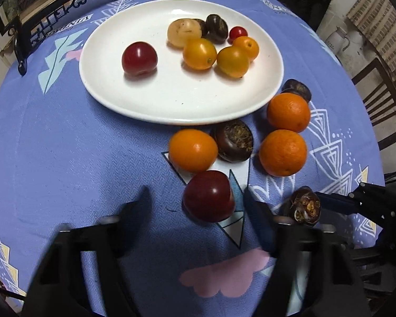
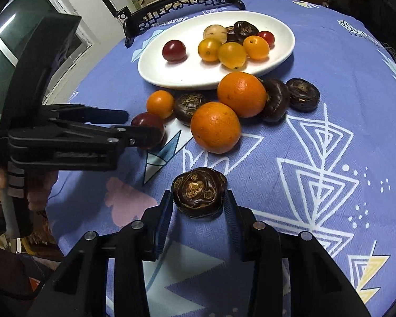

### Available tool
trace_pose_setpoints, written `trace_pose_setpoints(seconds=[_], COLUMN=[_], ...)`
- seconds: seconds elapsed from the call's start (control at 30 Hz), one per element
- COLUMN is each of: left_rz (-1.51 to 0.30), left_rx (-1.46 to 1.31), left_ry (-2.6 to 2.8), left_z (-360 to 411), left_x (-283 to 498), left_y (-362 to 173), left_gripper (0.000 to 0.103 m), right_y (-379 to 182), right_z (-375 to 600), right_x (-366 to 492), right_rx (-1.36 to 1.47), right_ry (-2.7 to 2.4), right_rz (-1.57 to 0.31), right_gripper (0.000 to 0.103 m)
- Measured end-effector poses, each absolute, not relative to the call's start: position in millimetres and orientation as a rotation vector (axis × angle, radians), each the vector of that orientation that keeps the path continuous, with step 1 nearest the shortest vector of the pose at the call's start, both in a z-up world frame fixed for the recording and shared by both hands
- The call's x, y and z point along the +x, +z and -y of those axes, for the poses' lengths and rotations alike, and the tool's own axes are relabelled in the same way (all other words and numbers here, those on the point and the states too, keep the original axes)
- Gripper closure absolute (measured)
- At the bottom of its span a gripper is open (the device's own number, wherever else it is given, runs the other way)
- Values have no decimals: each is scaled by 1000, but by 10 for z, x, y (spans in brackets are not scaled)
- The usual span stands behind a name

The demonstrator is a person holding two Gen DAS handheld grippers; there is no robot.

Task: Organize fruits
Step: 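Grasp another dark brown fruit with the right gripper while the left grasps a dark red plum, then carry both fruits onto the white plate and open both grippers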

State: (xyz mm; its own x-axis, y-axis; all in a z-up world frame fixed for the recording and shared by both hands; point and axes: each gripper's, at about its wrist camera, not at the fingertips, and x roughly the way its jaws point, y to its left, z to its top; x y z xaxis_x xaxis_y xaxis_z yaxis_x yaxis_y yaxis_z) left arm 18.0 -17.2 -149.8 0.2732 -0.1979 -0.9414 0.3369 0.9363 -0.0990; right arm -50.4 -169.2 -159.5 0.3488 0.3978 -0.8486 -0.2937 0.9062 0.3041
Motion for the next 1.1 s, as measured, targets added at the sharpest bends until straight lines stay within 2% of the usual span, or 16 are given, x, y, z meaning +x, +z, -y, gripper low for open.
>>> trace_pose_setpoints(seconds=[0.03,0.43,0.77,1.1], left_rz=[-1248,-1121,-996,-1001], left_rx=[103,47,93,120], left_ry=[-391,-355,-270,-242], left_z=[156,-174,-171,45], left_x=[174,213,783,1204], left_y=[-1477,-956,-463,-528], left_gripper=[65,66,66,66], right_y=[-1589,-1334,-609,-480], right_z=[1688,1716,1697,1602], right_x=[-504,-410,277,731], right_rx=[106,116,84,73], right_ry=[450,481,471,471], right_rz=[-1127,-1071,-864,-829], right_gripper=[63,63,63,63])
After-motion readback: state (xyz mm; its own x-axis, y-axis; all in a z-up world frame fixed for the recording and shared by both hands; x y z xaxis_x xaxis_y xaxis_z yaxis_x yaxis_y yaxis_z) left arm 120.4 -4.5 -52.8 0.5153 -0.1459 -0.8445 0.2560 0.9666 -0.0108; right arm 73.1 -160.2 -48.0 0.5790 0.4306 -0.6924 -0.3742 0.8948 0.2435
